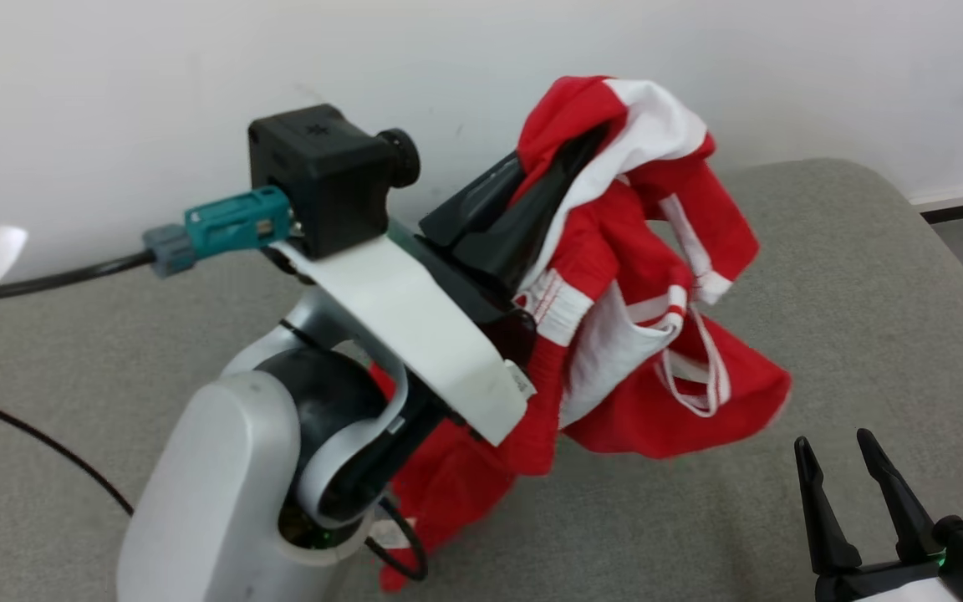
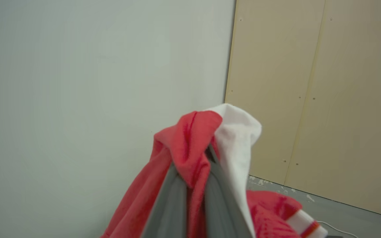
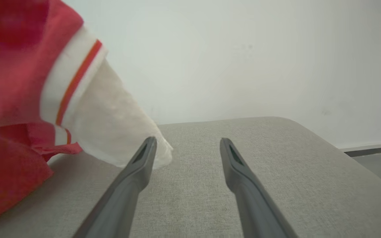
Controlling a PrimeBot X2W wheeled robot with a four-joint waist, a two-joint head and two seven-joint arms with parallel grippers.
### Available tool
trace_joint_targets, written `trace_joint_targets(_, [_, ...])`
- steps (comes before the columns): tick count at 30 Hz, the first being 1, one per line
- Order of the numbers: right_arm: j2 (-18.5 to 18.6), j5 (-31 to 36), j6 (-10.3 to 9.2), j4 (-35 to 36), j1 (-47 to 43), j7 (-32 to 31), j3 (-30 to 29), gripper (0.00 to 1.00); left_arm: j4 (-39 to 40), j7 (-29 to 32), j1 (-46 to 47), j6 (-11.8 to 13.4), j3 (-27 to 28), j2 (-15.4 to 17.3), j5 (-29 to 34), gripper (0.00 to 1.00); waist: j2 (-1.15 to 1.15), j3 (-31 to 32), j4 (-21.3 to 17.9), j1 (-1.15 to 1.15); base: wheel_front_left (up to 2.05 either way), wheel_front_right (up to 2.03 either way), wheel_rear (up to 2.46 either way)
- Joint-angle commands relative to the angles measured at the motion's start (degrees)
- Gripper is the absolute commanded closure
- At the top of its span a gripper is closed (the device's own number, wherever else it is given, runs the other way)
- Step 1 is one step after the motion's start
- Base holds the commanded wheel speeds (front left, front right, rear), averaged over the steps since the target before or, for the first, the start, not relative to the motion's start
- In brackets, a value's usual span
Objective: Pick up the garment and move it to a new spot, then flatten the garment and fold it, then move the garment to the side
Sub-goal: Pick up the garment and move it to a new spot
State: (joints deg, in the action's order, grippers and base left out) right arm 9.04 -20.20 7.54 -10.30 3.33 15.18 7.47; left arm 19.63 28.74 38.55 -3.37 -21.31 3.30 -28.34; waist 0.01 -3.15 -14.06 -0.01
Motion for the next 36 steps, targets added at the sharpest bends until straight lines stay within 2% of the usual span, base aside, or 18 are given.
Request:
trace_joint_targets(1, [-0.2,0.0,-0.10,-0.2,0.5,0.0,0.0,0.00,0.4,-0.2,1.8,0.9,-1.2,-0.2,-1.7,1.00,-0.01,-0.2,-1.6,0.01,0.00,0.00,0.00])
trace_joint_targets(7, [-0.9,-0.4,-0.10,-0.4,1.3,0.0,0.0,0.00,-2.5,-2.5,4.7,3.8,-5.7,-0.3,-3.6,1.00,-0.01,-1.5,-4.7,0.01,0.00,0.00,0.00])
trace_joint_targets(12, [-1.2,-0.8,-0.10,-0.5,1.9,0.0,0.1,0.00,-9.4,-5.7,1.6,5.8,-8.4,-0.2,-1.6,1.00,-0.01,-3.1,-6.7,0.01,0.00,0.00,0.00])
trace_joint_targets(16, [-1.1,-1.1,-0.10,-0.7,2.4,0.0,-0.3,0.00,-17.0,-9.7,-1.7,5.8,-10.9,1.2,2.1,1.00,-0.01,-4.7,-7.5,0.01,0.00,0.00,0.00])
trace_joint_targets(24, [-1.1,-1.7,-0.10,-1.0,3.2,0.0,-0.1,0.00,-33.6,-18.7,-6.1,6.3,-17.1,1.2,9.0,1.00,-0.01,-7.2,-7.7,0.01,0.00,0.00,0.00])
trace_joint_targets(33, [-0.7,-1.9,-0.10,-1.7,2.9,0.0,0.1,0.00,-49.9,-27.0,-7.3,7.4,-20.4,0.3,10.9,1.00,-0.01,-7.8,-7.3,0.01,0.00,0.00,0.00])
trace_joint_targets(34, [-0.7,-1.9,-0.10,-1.7,2.8,0.0,0.1,0.00,-50.7,-27.9,-7.3,7.5,-20.3,0.2,10.4,0.96,-0.01,-7.7,-7.2,0.01,0.00,0.00,0.00])
trace_joint_targets(35, [-0.6,-1.8,-0.10,-1.8,2.7,0.0,0.1,0.00,-51.3,-28.8,-7.2,7.8,-20.3,0.1,10.1,0.60,-0.01,-7.6,-7.1,0.01,0.00,0.00,0.00])
trace_joint_targets(36, [-0.5,-1.7,-0.10,-1.8,2.5,0.0,0.0,0.00,-51.7,-29.4,-7.1,7.9,-20.5,0.1,9.8,0.46,-0.01,-7.4,-7.0,0.01,0.00,0.00,0.00])
